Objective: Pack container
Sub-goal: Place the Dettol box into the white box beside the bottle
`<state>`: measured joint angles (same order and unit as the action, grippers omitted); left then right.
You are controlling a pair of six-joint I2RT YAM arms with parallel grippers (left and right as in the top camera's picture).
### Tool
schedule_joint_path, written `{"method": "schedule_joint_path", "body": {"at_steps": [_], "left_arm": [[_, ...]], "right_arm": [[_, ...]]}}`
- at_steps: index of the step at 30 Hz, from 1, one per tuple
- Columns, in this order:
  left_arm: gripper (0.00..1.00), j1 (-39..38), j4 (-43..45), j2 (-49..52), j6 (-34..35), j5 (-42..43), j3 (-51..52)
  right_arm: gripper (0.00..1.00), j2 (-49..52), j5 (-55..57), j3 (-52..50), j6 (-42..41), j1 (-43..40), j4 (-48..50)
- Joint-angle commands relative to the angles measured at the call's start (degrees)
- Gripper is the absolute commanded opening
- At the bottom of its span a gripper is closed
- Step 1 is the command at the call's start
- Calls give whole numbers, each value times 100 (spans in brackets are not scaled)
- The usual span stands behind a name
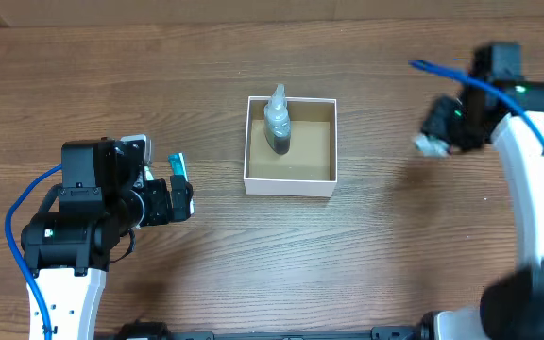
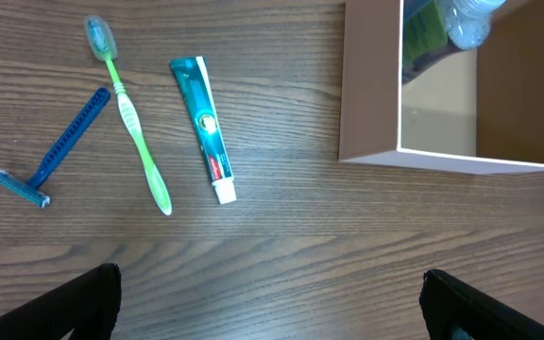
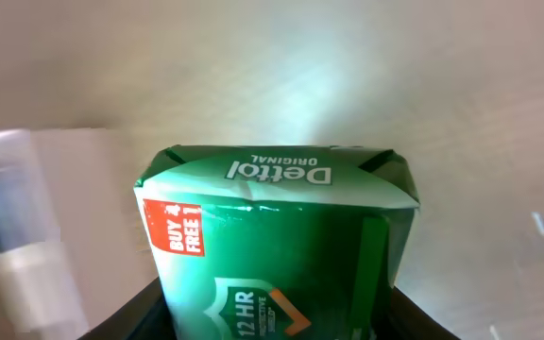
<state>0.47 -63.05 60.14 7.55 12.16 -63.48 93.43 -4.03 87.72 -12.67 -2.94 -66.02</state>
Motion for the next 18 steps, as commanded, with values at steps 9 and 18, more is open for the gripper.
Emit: {"method": "schedule_joint_path", "body": {"at_steps": [9,18], "left_arm": [[100,-11,4,24,-22,-13,-151],[100,-11,4,24,-22,-13,-151]], "right_arm": [[4,376,328,529,-214,2715,1021],[57,1408,-42,531,-142,2721,1150]]}}
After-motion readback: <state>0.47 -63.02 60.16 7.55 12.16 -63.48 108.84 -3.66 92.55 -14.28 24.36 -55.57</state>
